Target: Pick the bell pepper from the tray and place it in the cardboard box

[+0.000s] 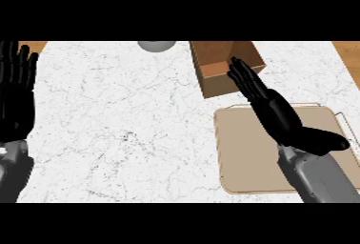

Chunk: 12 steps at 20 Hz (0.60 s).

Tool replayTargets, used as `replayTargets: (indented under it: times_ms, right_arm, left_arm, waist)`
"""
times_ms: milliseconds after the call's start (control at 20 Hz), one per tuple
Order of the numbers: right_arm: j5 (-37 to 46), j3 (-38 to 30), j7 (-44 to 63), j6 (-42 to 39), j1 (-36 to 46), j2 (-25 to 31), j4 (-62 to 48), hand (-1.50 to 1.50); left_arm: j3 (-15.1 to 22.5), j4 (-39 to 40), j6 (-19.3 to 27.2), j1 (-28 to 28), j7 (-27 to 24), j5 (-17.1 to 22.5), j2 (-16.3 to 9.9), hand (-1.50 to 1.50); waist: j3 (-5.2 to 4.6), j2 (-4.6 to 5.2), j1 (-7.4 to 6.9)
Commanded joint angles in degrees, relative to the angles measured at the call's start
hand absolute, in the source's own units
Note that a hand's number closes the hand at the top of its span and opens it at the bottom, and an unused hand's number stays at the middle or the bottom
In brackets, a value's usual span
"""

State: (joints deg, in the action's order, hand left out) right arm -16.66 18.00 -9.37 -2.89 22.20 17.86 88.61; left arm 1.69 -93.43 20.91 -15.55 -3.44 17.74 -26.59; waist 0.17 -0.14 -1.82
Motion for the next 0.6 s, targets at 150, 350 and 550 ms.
replayTargets:
  times_ms: [150,350,550]
  right_arm:
    - [-14.3,-14.9,-9.7,-7.3,-2.5,1.8,-0.4,-1.50]
    - [2.9,-18.9,-9.1,3.7,-7.1,12.3,-8.3,1.50]
    - [-15.0,-26.9,-15.7,0.3,-8.9,-0.2,-17.6,-1.50]
  left_arm:
    - [6.5,3.9,-0.8,9.6,2.6,-6.9,-1.5,0.00]
    - [8.1,7.6,-3.0,12.7,5.7,-7.1,-3.1,0.00]
    - [12.7,7.5,-1.3,14.9,4.4,-10.5,0.4,0.00]
  waist:
    - [0.14,0.55,1.89]
    - [-0.12,1.41,3.83]
    - [0.06,0.78,1.59]
